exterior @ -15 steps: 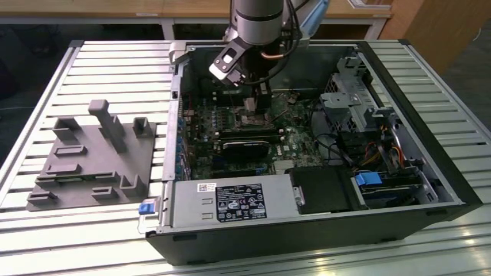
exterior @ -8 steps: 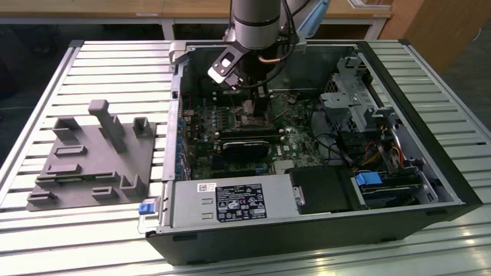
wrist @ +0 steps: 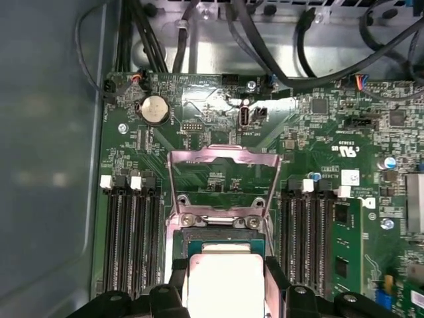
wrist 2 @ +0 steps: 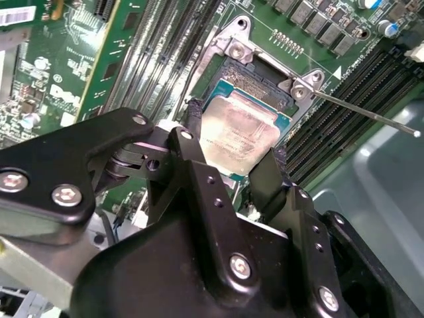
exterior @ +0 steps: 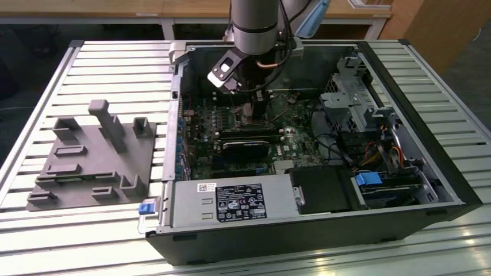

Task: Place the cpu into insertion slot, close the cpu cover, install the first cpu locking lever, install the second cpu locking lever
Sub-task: 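Place the cpu into insertion slot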

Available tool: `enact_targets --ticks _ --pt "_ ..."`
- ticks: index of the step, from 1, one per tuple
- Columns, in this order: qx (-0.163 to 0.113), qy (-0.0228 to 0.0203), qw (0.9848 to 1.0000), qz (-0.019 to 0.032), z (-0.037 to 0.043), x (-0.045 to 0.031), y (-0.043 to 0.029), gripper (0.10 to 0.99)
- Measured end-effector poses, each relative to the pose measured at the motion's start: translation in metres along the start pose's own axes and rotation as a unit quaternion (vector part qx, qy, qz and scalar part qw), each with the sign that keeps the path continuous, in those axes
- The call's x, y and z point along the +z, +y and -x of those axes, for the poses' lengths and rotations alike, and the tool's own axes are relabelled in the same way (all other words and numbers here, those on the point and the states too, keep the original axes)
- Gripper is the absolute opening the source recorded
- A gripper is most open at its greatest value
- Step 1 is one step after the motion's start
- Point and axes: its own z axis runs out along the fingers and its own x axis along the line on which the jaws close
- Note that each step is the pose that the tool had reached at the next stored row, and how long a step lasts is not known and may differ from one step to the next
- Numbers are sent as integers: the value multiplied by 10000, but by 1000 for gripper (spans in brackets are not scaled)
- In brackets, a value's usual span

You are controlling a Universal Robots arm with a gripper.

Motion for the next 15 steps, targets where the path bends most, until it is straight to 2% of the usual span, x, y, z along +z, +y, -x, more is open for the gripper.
enact_targets --ticks 5,15 --pt "3 -10 10000 0 -29 76 -13 537" --pt "96 -35 9999 2 -35 178 -35 537"
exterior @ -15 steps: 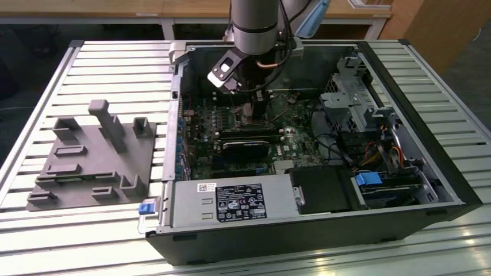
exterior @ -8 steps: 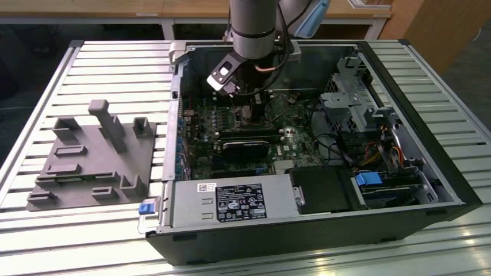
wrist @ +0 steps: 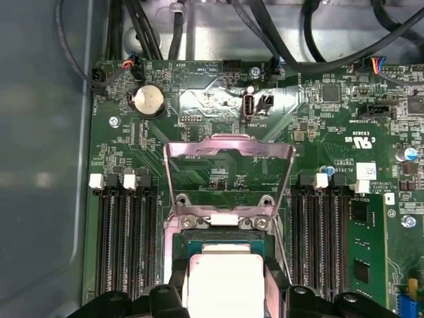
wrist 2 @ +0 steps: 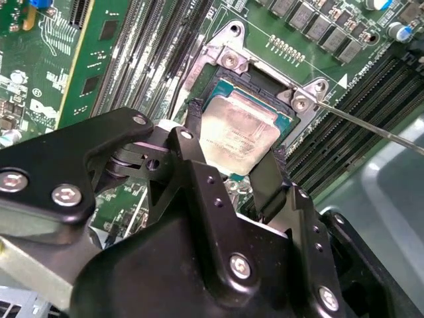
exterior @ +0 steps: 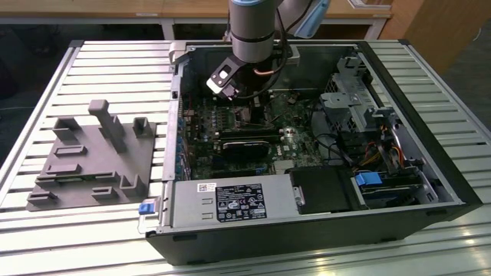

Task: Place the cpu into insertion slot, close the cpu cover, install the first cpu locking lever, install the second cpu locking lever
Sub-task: 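Place the cpu into insertion slot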

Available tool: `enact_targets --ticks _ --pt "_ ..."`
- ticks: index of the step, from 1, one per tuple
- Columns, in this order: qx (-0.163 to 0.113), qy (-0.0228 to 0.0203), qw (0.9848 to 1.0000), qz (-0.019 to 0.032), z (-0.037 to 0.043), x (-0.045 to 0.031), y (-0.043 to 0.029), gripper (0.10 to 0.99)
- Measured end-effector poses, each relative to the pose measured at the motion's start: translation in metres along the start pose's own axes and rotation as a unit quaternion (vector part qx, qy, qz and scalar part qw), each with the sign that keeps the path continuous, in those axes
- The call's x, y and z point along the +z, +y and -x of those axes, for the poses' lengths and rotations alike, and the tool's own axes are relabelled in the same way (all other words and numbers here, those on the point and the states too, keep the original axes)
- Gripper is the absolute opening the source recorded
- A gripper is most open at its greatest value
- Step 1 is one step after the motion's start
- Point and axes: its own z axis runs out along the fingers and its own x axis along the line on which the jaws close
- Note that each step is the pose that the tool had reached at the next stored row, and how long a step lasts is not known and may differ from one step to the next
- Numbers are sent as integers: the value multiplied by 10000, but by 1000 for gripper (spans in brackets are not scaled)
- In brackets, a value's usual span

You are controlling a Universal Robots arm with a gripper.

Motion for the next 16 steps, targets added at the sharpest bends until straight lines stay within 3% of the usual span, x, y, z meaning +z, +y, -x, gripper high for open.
enact_targets --ticks 16 --pt "17 -8 10000 -1 -22 83 -8 537"
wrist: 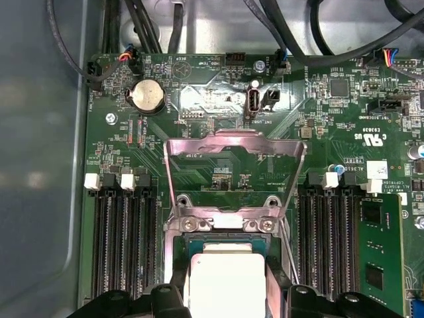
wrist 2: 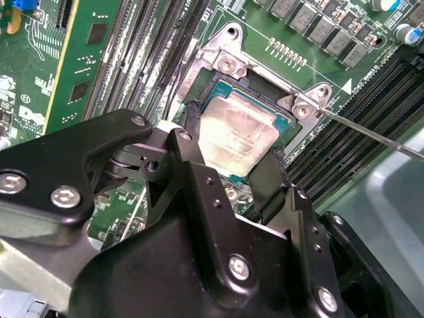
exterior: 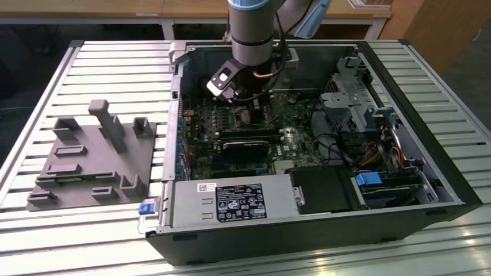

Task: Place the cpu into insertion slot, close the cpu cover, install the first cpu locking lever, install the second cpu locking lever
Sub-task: 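Place the cpu into insertion slot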

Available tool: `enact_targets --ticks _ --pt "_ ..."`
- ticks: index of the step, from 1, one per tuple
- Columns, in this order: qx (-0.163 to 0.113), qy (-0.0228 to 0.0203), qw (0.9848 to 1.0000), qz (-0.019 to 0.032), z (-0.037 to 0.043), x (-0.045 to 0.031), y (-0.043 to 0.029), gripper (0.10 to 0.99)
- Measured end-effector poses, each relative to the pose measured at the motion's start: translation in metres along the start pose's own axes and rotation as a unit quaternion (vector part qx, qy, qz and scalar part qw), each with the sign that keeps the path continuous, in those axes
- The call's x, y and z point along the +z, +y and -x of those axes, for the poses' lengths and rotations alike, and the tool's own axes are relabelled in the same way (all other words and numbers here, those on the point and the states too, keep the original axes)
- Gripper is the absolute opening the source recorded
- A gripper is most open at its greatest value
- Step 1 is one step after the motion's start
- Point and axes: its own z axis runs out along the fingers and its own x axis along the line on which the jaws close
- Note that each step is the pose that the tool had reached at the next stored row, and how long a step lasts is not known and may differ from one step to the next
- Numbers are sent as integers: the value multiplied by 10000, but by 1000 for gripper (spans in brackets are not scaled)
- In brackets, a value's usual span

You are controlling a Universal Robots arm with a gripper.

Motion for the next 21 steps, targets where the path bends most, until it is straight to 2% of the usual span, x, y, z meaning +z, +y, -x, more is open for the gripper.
enact_targets --ticks 7,9,10,15,21 --pt "0 4 10000 1 -2 3 0 537" --pt "0 3 10000 2 -1 4 0 549" --pt "0 2 10000 1 -1 3 0 612" --pt "0 2 10000 1 -1 2 0 612" --pt "1 2 10000 1 -1 -46 4 612"
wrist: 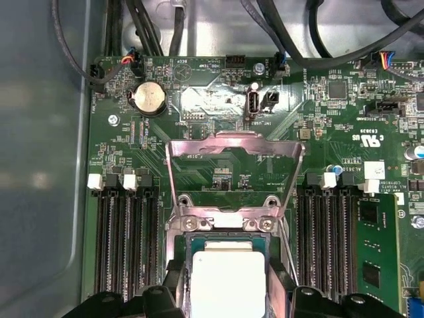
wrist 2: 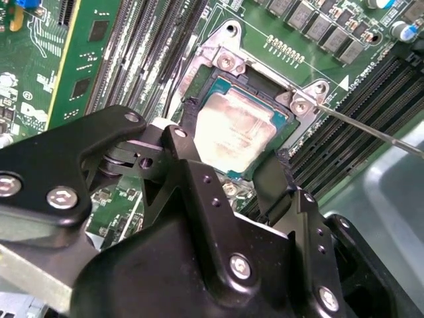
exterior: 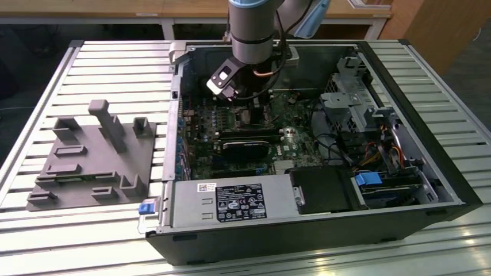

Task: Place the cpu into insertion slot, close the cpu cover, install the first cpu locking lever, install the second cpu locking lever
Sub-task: 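Place the cpu into insertion slot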

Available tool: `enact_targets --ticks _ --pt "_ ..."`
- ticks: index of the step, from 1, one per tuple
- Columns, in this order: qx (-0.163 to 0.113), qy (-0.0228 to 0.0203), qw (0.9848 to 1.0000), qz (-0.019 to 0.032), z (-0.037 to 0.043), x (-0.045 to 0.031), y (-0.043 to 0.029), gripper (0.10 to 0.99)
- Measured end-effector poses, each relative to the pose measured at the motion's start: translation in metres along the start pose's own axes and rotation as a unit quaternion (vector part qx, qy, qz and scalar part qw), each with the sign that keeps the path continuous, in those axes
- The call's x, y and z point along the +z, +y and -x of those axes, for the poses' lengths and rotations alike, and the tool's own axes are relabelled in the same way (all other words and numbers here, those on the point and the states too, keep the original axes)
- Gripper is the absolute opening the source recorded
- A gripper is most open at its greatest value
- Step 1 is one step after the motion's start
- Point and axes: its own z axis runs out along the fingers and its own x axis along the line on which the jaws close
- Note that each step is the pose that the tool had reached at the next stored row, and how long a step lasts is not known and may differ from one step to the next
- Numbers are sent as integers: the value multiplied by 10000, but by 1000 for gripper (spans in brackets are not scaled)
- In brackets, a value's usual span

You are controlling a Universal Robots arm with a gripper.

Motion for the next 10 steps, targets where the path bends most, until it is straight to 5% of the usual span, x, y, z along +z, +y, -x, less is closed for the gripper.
enact_targets --ticks 7,10 --pt "0 0 10000 -3 -1 -71 6 612" --pt "0 0 10000 -9 -1 -94 10 537"
